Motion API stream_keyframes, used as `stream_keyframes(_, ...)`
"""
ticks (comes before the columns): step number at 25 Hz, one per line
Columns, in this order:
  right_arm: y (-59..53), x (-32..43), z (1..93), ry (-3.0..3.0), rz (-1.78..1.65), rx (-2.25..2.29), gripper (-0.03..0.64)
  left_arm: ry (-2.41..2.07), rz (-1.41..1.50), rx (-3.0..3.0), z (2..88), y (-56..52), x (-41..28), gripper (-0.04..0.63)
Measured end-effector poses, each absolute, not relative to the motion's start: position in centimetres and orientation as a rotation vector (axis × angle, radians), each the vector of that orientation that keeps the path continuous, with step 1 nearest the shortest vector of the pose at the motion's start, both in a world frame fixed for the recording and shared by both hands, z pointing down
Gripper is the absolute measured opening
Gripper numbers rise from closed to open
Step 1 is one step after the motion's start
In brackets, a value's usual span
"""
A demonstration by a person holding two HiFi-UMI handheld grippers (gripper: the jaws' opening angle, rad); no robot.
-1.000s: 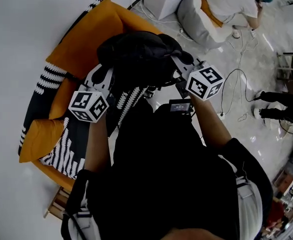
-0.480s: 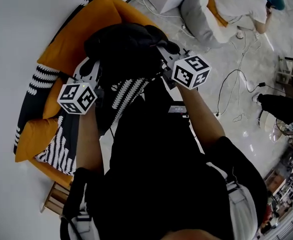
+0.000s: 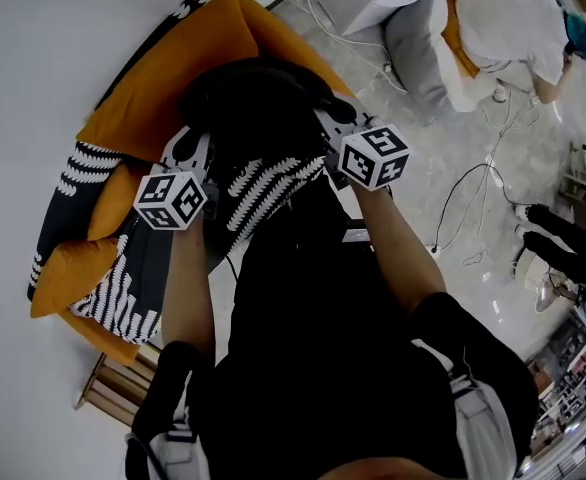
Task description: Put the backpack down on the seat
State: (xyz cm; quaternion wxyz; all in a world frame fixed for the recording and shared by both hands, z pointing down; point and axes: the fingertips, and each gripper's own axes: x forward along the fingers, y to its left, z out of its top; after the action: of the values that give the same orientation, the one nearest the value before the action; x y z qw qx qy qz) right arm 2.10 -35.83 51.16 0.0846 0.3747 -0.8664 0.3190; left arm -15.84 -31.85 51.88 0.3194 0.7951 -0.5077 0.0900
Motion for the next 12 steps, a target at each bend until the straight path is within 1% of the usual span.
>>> stream_keyframes(6,-39.0,1.8,53.8,-2.573,1.005,1.085,0.046,-1.348,0.242,2.062,54.3,-34.9,-16.1,0.037)
stream_keyframes(12,-42.1,1.4,55.4,-2.555,0.973,1.064,0.046,-1.377,0.25,2.075,55.5,-37.7,-16.4,0.037)
